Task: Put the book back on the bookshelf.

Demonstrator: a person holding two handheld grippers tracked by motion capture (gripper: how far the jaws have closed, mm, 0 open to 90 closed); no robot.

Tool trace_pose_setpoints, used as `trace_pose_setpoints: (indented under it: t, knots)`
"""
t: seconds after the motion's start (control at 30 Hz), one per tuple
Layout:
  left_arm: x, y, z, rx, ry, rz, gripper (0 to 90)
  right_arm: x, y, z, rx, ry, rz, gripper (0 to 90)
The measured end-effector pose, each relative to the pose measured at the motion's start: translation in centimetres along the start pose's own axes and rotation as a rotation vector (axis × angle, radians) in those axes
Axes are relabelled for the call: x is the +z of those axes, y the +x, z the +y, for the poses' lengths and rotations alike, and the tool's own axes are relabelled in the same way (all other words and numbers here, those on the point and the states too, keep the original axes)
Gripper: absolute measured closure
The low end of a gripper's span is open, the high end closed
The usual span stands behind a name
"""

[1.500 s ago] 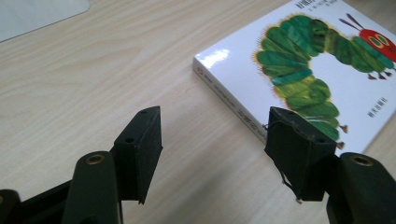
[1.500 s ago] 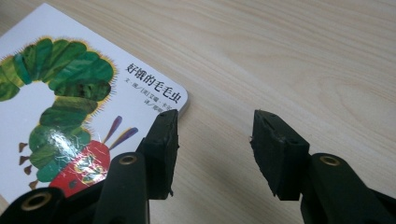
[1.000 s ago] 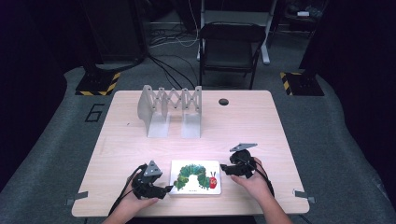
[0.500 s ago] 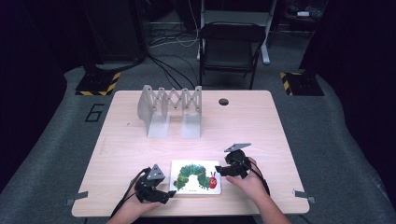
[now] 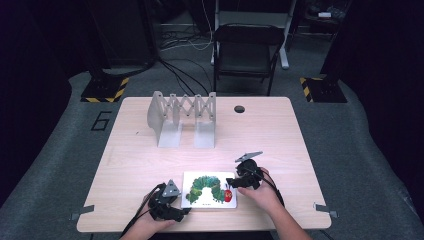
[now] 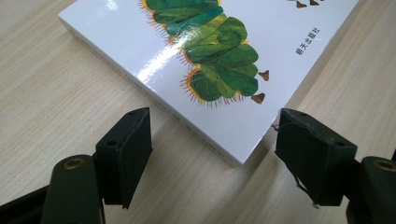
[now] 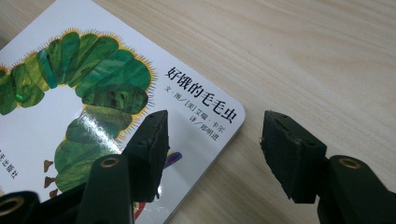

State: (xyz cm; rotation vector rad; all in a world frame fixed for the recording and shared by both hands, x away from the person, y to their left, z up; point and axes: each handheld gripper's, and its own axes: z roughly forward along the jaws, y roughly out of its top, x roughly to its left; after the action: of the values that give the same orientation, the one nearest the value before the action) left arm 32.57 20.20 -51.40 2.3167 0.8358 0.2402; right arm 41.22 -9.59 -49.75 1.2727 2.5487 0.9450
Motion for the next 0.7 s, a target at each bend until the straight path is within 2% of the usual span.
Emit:
trace_pose_setpoints:
  t: [0.07, 0.17, 0.27, 0.33, 0.4, 0.43, 0.67, 0.7]
  knots:
    - [0.1, -0.1, 0.0, -0.005, -0.004, -0.009, 26.8, 0.1, 0.0, 0.0, -0.006, 0.004, 0.003, 41.4]
    - [0.1, -0.2, 0.1, 0.012, -0.005, 0.000, 26.6, 0.3, 0.1, 0.1, -0.005, 0.008, 0.006, 41.1]
    - [0.2, -0.4, 0.0, 0.008, -0.009, 0.006, 26.4, 0.4, 0.1, 0.1, -0.002, 0.010, 0.010, 41.0]
    - [0.4, -0.5, 0.2, 0.028, -0.009, 0.016, 26.2, 0.5, 0.1, 0.2, -0.001, 0.010, 0.012, 40.8]
    - [0.6, -0.7, 0.2, 0.018, -0.018, 0.021, 23.5, 0.5, 0.1, 0.2, 0.000, 0.011, 0.014, 40.7]
    - [0.8, -0.8, 0.4, 0.032, -0.010, 0.039, 22.4, 0.6, 0.2, 0.2, 0.007, 0.008, 0.014, 40.7]
    - [1.3, -0.8, 0.7, 0.022, -0.033, 0.036, 22.1, 0.6, 0.0, 0.3, 0.001, 0.006, 0.005, 40.6]
    - [1.4, -0.9, 0.8, 0.017, -0.037, 0.045, 22.1, 0.6, -0.1, 0.3, 0.019, 0.001, 0.004, 40.6]
